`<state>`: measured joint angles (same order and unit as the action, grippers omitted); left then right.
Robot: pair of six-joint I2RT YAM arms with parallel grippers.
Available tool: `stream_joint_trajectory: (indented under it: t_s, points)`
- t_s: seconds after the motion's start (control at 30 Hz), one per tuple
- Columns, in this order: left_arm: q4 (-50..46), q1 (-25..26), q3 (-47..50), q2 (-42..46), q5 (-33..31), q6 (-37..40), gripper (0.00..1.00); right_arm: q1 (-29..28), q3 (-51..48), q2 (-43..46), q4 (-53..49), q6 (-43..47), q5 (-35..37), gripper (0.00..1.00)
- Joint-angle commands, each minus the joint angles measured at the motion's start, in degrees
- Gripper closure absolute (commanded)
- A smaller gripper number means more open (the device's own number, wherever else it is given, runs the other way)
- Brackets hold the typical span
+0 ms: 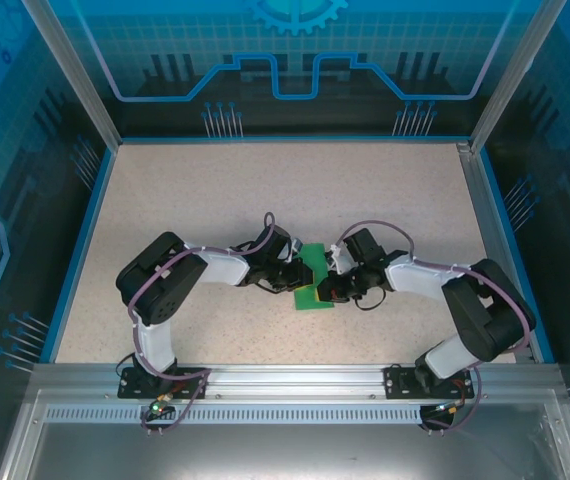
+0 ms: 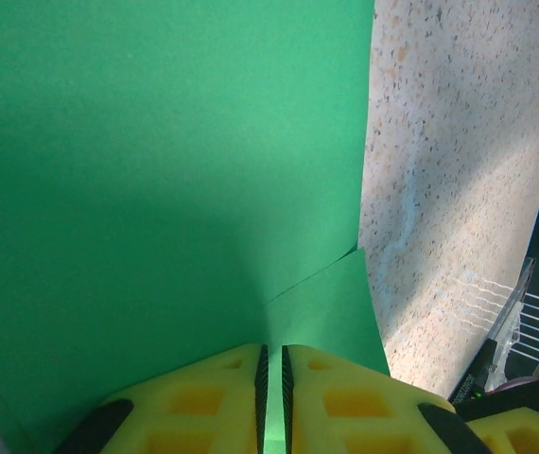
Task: Fold a paper plane with a square sheet of paper (pick it up from the middle)
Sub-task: Fold the triangle a second time at the center of the table.
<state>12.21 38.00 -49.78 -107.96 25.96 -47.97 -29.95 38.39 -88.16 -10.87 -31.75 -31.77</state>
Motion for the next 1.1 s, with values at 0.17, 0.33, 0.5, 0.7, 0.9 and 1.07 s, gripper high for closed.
stream_joint_trajectory:
  t_s: [0.17,0.33,0.5,0.7,0.9,1.07]
  points:
    - [-5.51,0.59,0.38,-2.6,-1.53,0.83,0.83,-0.57,3.79,-3.76,-1.83,1.14,1.45,0.95]
    - [-6.0,0.55,0.13,-2.69,-1.68,1.11,0.83,-0.26,4.51,-6.56,-4.61,2.47,3.91,0.95]
    - [-6.58,0.58,0.12,-2.69,-1.92,1.36,0.83,0.06,3.55,-7.55,-5.03,2.96,5.6,0.95]
    - [-7.08,0.52,0.03,-2.91,-2.05,1.6,0.83,1.01,2.71,-6.82,-6.26,3.78,6.81,0.94]
    - [-7.56,0.55,-0.14,-3.26,-2.49,1.72,0.83,1.88,1.41,-5.7,-7.01,4.6,6.02,0.93]
    - [-7.99,0.58,-0.32,-3.66,-2.91,1.55,0.84,2.86,-1.33,-5.46,-5.94,3.9,5.58,0.93]
